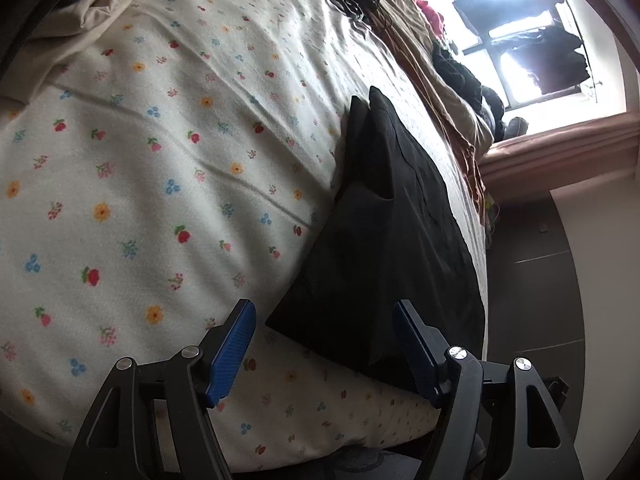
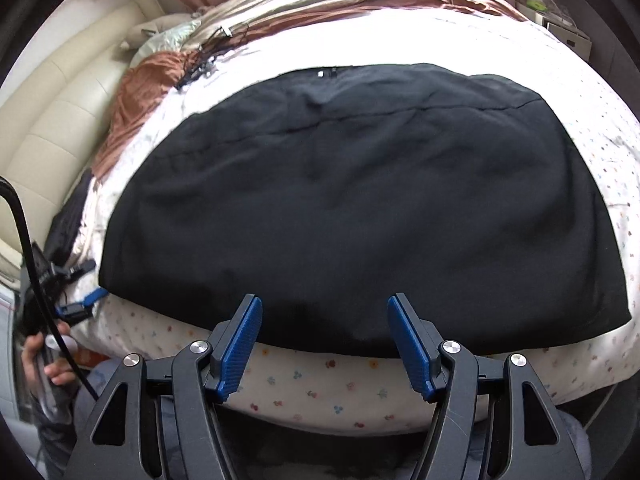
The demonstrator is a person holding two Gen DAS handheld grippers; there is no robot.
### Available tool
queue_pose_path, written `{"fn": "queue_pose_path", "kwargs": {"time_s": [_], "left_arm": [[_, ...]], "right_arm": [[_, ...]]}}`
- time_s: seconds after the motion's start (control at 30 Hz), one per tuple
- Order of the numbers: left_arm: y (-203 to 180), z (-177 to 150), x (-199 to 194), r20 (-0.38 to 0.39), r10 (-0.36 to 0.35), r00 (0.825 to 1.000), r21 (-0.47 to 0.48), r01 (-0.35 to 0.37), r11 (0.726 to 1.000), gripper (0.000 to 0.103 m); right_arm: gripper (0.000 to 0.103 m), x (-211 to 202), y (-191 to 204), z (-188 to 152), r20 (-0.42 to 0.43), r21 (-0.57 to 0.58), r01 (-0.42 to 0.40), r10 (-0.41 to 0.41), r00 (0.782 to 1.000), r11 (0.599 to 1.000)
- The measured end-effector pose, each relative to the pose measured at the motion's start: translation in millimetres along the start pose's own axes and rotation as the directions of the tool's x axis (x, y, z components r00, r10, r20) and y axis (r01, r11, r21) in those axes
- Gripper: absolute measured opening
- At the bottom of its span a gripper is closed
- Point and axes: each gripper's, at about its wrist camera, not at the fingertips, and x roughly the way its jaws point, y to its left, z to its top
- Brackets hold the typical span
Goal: Fold large clothes
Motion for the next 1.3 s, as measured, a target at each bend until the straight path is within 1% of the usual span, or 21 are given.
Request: {"fn": "queue_pose_path", "kwargs": {"time_s": [0.07, 0.1, 0.13, 0.2, 0.27, 0.3, 0.33, 0.37, 0.4, 0.47, 0.53, 0.7, 0.77, 0.8, 0.83, 1.0, 1.1, 1.2, 1.3], "left_arm": [[-3.8, 3.7, 6.1, -0.001, -0.001, 1.0, 0.001, 0.001, 1.0, 0.072], [-5.9, 5.9, 8.9, -0.002, 0.0, 1.0, 0.003, 0.0, 1.0, 0.072], [-8.1, 8.3, 12.3, -0.005, 0.005, 1.0, 0.007, -0.005, 1.0, 0.07], [-9.6, 11.7, 17.6, -0.009, 0.009, 1.0, 0.01, -0.008, 1.0, 0.069], [-8.5, 14.5, 22.9, -0.012, -0.01, 1.0, 0.001, 0.01, 1.0, 0.068], [-8.0, 15.6, 25.3, -0.012, -0.01, 1.0, -0.005, 0.009, 1.0, 0.065], [-7.9, 15.9, 27.1, -0.011, 0.001, 1.0, -0.005, -0.001, 1.0, 0.057], [-8.3, 15.6, 28.4, -0.013, 0.008, 1.0, -0.003, -0.008, 1.0, 0.052], [-8.0, 14.8, 28.9, -0.015, 0.004, 1.0, -0.002, -0.004, 1.0, 0.051], [-7.0, 12.3, 28.8, -0.017, -0.004, 1.0, -0.005, 0.004, 1.0, 0.044], [-5.8, 10.5, 28.0, -0.011, -0.005, 1.0, -0.006, 0.005, 1.0, 0.042], [-2.6, 6.2, 23.5, 0.001, -0.013, 1.0, -0.03, 0.013, 0.999, 0.039], [-2.4, 4.6, 22.0, 0.009, -0.009, 1.0, -0.034, 0.009, 0.999, 0.039], [-2.1, 3.8, 21.2, 0.014, -0.006, 1.0, -0.038, 0.007, 0.999, 0.039], [-1.8, 3.2, 20.7, 0.018, -0.005, 1.0, -0.044, 0.006, 0.999, 0.039], [-1.9, -2.1, 17.8, 0.037, 0.009, 0.999, -0.07, -0.006, 0.998, 0.039], [0.0, -4.0, 16.7, 0.038, 0.009, 0.999, -0.108, -0.005, 0.994, 0.039], [-0.6, -5.7, 16.3, 0.031, 0.017, 0.999, -0.142, -0.012, 0.99, 0.039], [-3.4, -9.0, 14.9, 0.008, 0.019, 1.0, -0.165, -0.017, 0.986, 0.039]], "right_arm": [[0.059, 5.1, 5.9, -2.4, -0.006, -0.022, 0.015, -0.016, 1.0, 1.0], [0.052, 6.6, 7.2, -3.0, -0.011, -0.025, 0.014, -0.014, 1.0, 1.0], [0.049, 8.6, 9.4, -3.6, -0.021, -0.029, 0.005, -0.006, 1.0, 1.0], [0.049, 11.1, 14.6, -4.0, -0.021, -0.044, -0.006, 0.005, 1.0, 0.999], [0.049, 18.2, 21.7, -3.8, -0.033, -0.071, 0.0, -0.002, 0.999, 0.997], [0.049, 22.1, 24.2, -3.8, -0.039, -0.08, 0.003, -0.007, 0.999, 0.997], [0.049, 28.3, 26.4, -3.6, -0.049, -0.088, 0.014, -0.018, 0.999, 0.996], [0.049, 36.1, 28.2, -3.3, -0.061, -0.095, 0.024, -0.03, 0.998, 0.995], [0.049, 42.3, 29.8, -2.7, -0.069, -0.099, 0.028, -0.035, 0.997, 0.995], [0.049, 51.5, 33.2, 0.0, -0.075, -0.113, 0.043, -0.052, 0.996, 0.993], [0.049, 59.5, 34.8, 6.1, -0.077, -0.118, 0.057, -0.066, 0.995, 0.991], [0.049, 80.7, 33.5, 34.4, -0.085, -0.103, 0.096, -0.105, 0.991, 0.99], [0.046, 87.4, 33.4, 49.3, -0.083, -0.11, 0.116, -0.126, 0.989, 0.987], [0.043, 89.6, 32.2, 56.0, -0.082, -0.107, 0.122, -0.131, 0.988, 0.987], [0.04, 92.4, 30.2, 64.1, -0.084, -0.098, 0.125, -0.133, 0.988, 0.987], [0.04, 106.2, 24.2, 99.9, -0.082, -0.063, 0.127, -0.132, 0.988, 0.99], [0.04, 114.5, 21.9, 122.3, -0.073, -0.055, 0.131, -0.134, 0.988, 0.99], [0.036, 123.1, 18.8, 139.9, -0.067, -0.033, 0.137, -0.139, 0.988, 0.99], [0.034, 132.3, 15.6, 157.2, -0.063, -0.011, 0.139, -0.139, 0.988, 0.99]]}}
